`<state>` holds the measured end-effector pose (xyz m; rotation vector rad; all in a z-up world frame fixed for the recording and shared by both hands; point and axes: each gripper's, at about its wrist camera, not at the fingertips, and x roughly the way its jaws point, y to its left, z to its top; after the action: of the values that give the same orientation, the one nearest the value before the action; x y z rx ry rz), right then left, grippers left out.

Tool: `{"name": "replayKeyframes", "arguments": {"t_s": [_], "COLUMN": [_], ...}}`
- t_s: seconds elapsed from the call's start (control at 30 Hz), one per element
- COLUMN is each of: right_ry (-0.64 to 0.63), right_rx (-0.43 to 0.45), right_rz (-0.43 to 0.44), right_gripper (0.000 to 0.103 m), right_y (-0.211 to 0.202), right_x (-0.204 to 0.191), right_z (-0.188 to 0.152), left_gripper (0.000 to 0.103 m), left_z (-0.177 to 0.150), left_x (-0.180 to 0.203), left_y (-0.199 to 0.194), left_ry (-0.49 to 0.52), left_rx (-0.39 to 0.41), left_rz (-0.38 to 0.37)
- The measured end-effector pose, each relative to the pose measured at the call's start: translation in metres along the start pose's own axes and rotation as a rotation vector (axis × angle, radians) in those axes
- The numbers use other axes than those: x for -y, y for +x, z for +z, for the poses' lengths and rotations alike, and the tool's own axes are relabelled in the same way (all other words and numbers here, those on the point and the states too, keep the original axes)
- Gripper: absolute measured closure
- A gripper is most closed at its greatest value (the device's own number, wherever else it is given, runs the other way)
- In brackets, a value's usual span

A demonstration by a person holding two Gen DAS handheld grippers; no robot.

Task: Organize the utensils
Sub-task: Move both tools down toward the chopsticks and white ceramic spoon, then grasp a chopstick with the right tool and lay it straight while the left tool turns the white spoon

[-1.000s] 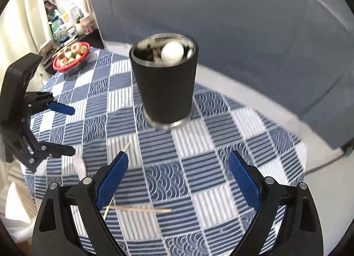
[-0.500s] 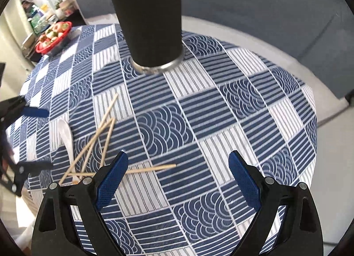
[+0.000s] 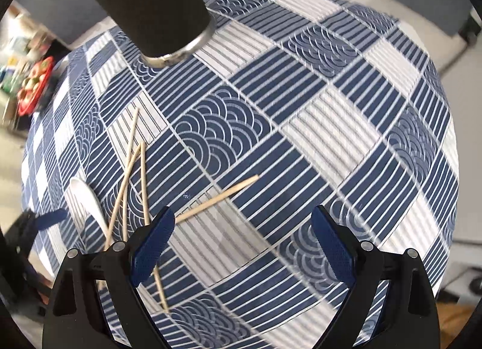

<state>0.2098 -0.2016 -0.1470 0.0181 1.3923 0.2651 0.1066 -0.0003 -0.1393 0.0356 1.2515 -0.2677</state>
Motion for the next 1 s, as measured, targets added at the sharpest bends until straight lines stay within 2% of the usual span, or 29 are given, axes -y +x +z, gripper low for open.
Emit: {"name": "replayKeyframes", "arguments": {"t_s": [0.07,0.2,0.37,0.47,0.53,0.6,0.7,0.77,0.8,0.83,0.87,0.93,1.0], "right_ry": [0.031,0.079,0.116,0.143,0.171,0.185,0.163,0.168,0.172,0.180,0.190,0.193,0.195], "right_rx": [-0.024,-0.056,-0.105,-0.121,-0.125,-0.137,-0.129,-0.120,-0.118,-0.117,-0.119,-0.118,-0.114], "right_rz": [-0.002,-0.109,-0.193,-0.192,-0.166,-0.146,-0.171,-0.172,-0.171,-0.171,-0.170,-0.169,-0.154], "right_gripper": [0.017,0.017,0.017,0.018,0.027,0.035,0.043,0.054,0.066,0.080,0.084,0.095,0.098], "right_y": [0.004,0.012,0.026,0.031,0.032,0.034,0.034,0.030,0.029,0.027,0.026,0.025,0.023], "right_x": [-0.004,-0.012,-0.019,-0.020,-0.020,-0.022,-0.031,-0.032,-0.033,-0.032,-0.030,-0.022,-0.017], "right_z": [0.000,0.005,0.004,0.002,0.002,0.002,0.003,0.002,0.003,0.003,0.004,0.004,0.004], "left_gripper": [0.007,0.007,0.007,0.007,0.008,0.014,0.021,0.027,0.030,0.034,0.038,0.054,0.065], "left_z": [-0.001,0.001,0.006,0.009,0.013,0.016,0.019,0.019,0.018,0.018,0.017,0.015,0.013], "left_x": [-0.001,-0.008,-0.005,-0.005,-0.007,-0.008,-0.005,0.001,0.003,0.004,0.004,0.002,-0.002], "left_y": [0.000,0.008,0.019,0.025,0.027,0.029,0.035,0.037,0.037,0.037,0.035,0.033,0.030], "left_ry": [-0.031,-0.119,-0.142,-0.151,-0.166,-0.178,-0.176,-0.150,-0.142,-0.139,-0.143,-0.153,-0.158], "left_rx": [0.008,0.000,-0.019,-0.030,-0.031,-0.035,-0.054,-0.057,-0.055,-0.052,-0.050,-0.051,-0.057], "left_rz": [0.010,0.017,0.063,0.087,0.084,0.091,0.092,0.123,0.135,0.139,0.138,0.137,0.134]}}
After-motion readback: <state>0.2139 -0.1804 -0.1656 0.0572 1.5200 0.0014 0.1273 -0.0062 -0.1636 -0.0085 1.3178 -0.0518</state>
